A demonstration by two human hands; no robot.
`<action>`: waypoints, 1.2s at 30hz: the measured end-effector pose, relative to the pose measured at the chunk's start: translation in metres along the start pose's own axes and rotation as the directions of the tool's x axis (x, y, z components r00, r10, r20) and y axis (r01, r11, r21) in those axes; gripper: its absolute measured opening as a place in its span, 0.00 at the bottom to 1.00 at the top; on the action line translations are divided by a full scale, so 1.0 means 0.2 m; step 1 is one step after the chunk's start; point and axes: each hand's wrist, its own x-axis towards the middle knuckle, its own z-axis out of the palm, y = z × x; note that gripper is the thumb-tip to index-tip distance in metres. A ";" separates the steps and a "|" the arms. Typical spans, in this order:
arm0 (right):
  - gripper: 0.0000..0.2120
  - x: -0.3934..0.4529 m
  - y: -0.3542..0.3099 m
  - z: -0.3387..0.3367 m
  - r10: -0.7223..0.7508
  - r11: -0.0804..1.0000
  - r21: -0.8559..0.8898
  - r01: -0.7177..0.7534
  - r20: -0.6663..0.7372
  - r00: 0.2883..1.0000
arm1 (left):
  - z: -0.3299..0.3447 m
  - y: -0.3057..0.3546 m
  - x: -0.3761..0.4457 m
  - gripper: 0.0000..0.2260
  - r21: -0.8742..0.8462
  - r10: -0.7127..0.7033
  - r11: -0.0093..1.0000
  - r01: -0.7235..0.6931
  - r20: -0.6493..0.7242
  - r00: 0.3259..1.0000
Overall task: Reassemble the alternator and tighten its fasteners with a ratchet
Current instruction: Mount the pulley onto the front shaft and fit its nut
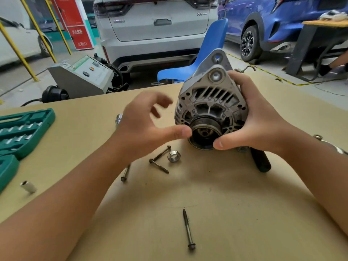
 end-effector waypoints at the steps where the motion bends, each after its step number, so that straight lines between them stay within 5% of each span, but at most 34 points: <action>1: 0.57 0.00 0.00 0.00 -0.011 1.000 -0.024 0.011 0.008 1.000 | -0.01 -0.01 -0.04 0.25 0.059 0.045 0.997 -0.042 -0.043 0.998; 6: 0.56 0.00 -0.01 0.00 0.012 0.998 -0.061 -0.013 -0.015 1.000 | -0.01 0.02 -0.16 0.20 0.366 0.067 0.904 -0.219 0.386 0.920; 9: 0.56 -0.02 -0.02 0.00 0.015 0.995 -0.098 -0.018 -0.032 0.999 | 0.03 0.03 -0.16 0.11 0.422 0.071 0.870 -0.254 0.402 0.913; 12: 0.57 -0.02 -0.02 0.00 0.010 0.995 -0.102 -0.014 -0.034 0.999 | 0.05 0.05 -0.18 0.06 0.281 0.206 0.917 -0.282 0.269 0.941; 15: 0.57 -0.02 -0.02 0.00 0.005 0.994 -0.106 -0.010 -0.045 0.999 | 0.08 0.10 -0.20 0.07 0.091 0.348 0.934 -0.345 -0.011 0.938; 19: 0.56 -0.02 -0.02 0.01 -0.009 0.994 -0.110 0.001 -0.073 0.997 | 0.16 0.18 -0.22 0.06 -0.020 0.300 0.949 -0.314 -0.248 0.921; 28: 0.57 -0.03 -0.05 0.06 0.018 0.989 -0.140 -0.037 -0.135 0.991 | 0.23 0.19 -0.20 0.07 0.199 0.357 0.932 -0.304 -0.358 0.863; 36: 0.57 -0.03 -0.07 0.07 0.031 0.988 -0.147 -0.052 -0.146 0.989 | 0.19 0.17 -0.18 0.13 0.064 0.099 0.995 -0.081 -0.394 0.914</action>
